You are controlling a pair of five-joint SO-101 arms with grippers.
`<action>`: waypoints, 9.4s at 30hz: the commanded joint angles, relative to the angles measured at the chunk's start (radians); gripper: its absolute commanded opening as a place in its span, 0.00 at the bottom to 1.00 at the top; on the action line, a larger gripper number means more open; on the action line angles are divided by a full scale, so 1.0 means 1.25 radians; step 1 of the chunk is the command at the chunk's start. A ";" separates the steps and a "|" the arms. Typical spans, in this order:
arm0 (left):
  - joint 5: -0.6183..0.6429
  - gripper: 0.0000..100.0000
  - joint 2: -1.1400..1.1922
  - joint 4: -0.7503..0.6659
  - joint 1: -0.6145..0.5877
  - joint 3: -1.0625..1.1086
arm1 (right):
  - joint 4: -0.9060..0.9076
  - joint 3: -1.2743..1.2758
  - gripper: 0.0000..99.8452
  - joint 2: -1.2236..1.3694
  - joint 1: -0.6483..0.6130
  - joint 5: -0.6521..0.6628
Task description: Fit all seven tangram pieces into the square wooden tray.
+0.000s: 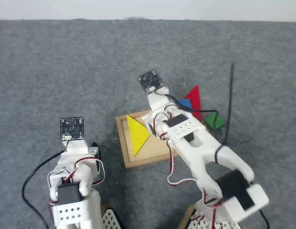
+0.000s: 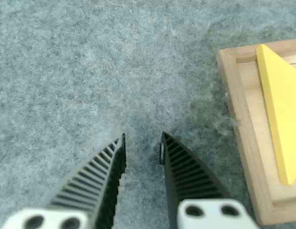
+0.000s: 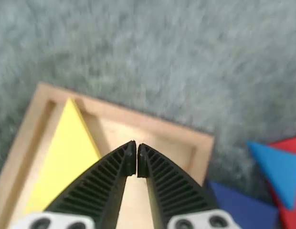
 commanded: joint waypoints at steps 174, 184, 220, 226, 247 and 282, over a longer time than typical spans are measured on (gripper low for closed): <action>-0.004 0.11 -0.011 0.020 -0.005 -0.004 | 0.274 -0.117 0.01 -0.233 -0.112 -0.342; -0.004 0.11 -0.011 0.020 -0.005 -0.004 | 0.132 -0.199 0.01 0.019 -0.118 -0.533; -0.004 0.11 -0.011 0.020 -0.005 -0.004 | 0.209 -0.011 0.06 -0.290 -0.048 -0.427; -0.004 0.11 -0.011 0.020 -0.005 -0.004 | 0.175 0.038 0.00 -0.360 -0.024 -0.428; -0.004 0.11 -0.011 0.020 -0.005 -0.004 | 0.181 -0.052 0.01 -0.238 0.067 -0.534; -0.004 0.11 -0.011 0.020 -0.005 -0.004 | 0.197 -0.096 0.01 -0.088 -0.073 -0.826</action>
